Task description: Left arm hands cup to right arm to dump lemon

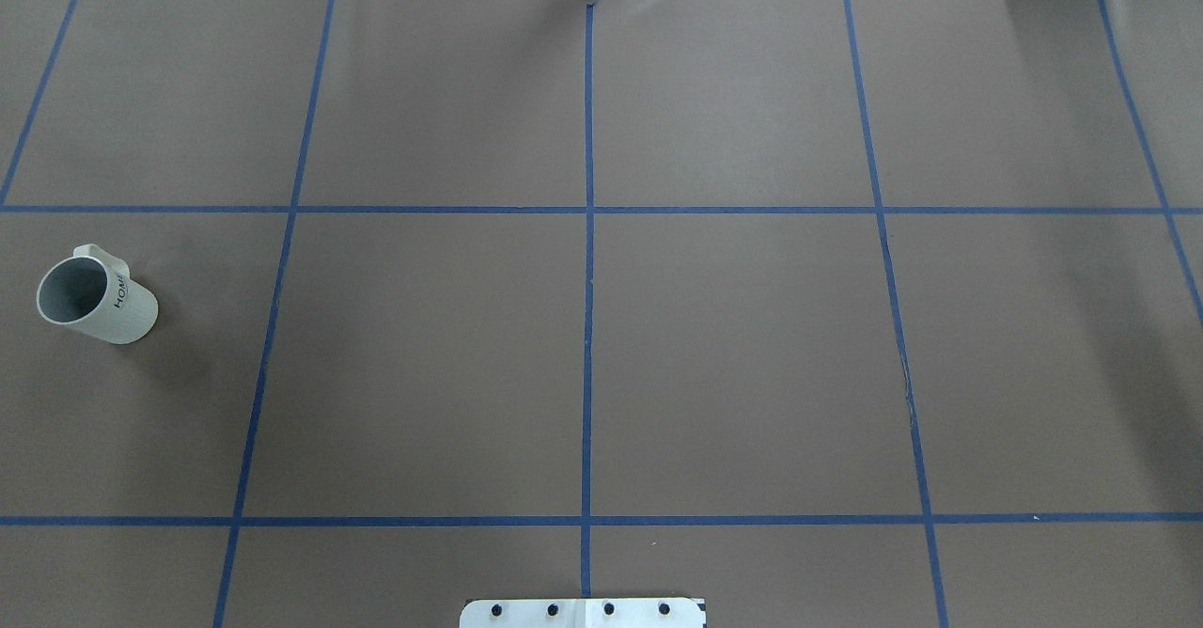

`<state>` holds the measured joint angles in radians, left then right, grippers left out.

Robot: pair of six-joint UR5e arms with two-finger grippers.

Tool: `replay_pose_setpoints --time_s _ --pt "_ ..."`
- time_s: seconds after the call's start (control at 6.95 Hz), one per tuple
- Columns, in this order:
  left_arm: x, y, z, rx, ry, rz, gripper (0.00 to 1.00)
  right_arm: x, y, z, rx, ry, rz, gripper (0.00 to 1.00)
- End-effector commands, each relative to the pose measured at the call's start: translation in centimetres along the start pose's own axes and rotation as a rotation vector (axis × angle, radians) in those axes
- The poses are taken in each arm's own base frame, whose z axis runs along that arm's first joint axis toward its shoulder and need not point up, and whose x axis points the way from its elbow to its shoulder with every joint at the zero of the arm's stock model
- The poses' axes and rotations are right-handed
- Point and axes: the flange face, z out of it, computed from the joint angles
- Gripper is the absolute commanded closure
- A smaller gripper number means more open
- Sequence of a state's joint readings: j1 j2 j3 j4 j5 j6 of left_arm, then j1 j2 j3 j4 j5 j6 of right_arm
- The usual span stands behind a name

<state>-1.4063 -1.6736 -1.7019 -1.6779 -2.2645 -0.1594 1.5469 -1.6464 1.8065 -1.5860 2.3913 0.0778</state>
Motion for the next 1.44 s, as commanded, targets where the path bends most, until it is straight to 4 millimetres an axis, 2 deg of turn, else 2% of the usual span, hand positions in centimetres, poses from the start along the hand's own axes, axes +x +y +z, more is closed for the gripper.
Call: replay_pose_setpoints --time_s 0.0,0.14,0.29,1.15,1.29 --pt "3.2 1.8 3.0 -0.017 0.079 -0.175 0.00 -0.9 -0.6 -0.5 0.010 -0.005 -0.015 0.00" --pt "5.1 4.5 5.7 0.001 0.115 -0.237 0.00 -1.7 -0.9 0.1 -0.002 -0.005 -0.032 0.00" --pt "6.0 6.3 7.0 0.006 0.140 -0.272 0.00 -1.7 -0.8 0.1 0.000 -0.006 -0.036 0.00" --pt "9.3 8.8 11.4 -0.102 0.142 -0.226 0.00 -2.4 -0.8 -0.1 0.000 -0.049 -0.038 0.00" --pt "9.6 8.9 11.8 -0.112 0.142 -0.226 0.03 -2.4 -0.8 -0.1 0.000 -0.049 -0.038 0.00"
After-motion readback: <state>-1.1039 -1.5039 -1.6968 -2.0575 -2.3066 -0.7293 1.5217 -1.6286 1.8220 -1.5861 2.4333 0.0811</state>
